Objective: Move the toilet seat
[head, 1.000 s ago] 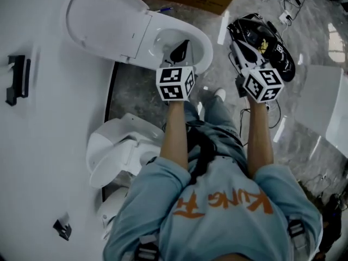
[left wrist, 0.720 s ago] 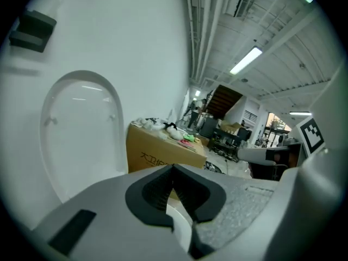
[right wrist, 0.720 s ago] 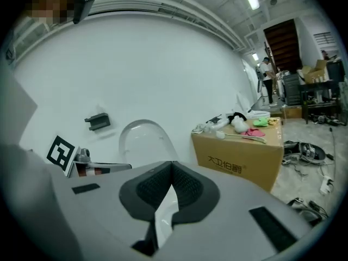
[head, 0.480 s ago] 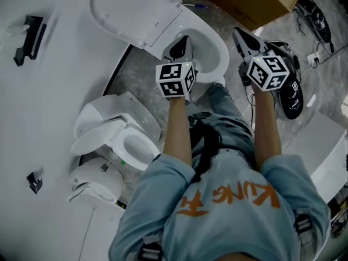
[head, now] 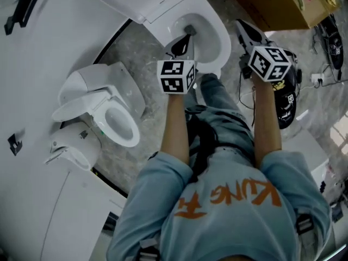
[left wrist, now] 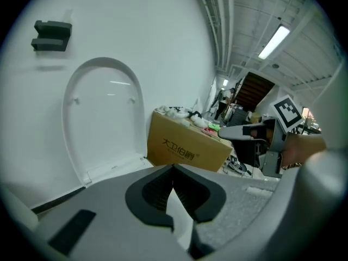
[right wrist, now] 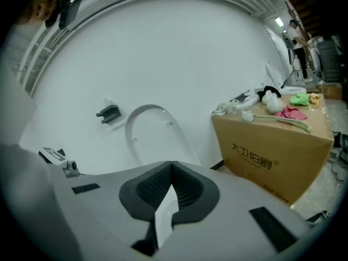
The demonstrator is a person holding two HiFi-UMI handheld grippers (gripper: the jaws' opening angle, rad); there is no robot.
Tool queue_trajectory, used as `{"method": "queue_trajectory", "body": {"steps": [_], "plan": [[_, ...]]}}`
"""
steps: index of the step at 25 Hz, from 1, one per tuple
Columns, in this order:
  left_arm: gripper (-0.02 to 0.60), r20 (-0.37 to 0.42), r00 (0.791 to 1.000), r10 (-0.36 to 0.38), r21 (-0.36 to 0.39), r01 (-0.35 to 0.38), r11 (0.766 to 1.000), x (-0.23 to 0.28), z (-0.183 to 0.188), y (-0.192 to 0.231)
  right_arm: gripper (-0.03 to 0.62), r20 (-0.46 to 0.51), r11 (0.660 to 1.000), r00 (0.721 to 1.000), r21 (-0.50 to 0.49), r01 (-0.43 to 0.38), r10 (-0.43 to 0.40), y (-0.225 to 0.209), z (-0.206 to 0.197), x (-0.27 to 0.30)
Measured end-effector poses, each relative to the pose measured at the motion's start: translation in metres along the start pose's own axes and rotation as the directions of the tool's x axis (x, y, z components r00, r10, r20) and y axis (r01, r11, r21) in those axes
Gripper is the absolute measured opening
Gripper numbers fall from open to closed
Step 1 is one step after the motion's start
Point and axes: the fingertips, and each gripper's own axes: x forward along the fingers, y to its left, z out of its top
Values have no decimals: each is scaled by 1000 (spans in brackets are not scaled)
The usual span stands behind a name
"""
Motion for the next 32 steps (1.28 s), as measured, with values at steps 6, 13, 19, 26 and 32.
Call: {"method": "queue_trajectory", "body": {"steps": [6,13,19,26,32], "plan": [[-3,-107,994,33,-51,-39,998,14,-66,-5,-1,-109,999,994,28,-26,29,-23,-54,20],[-3,-264,964,14,-51,-28,998,51,-145,-19,0,-266,998,963,-11,-55,50,-51,-124,37],[-3,-408,912,-49,45,73,996,74,-219,-23,0,-393,997,917,-21,-79,64,-71,-191,39],[-3,-503,861,-82,98,151,984,96,-278,-25,2,-513,973,852,-122,-193,105,-70,-249,55],[150,-582,802,-133,132,254,958,112,-330,-26,153,-657,881,725,-198,-429,205,-53,-304,73]]}}
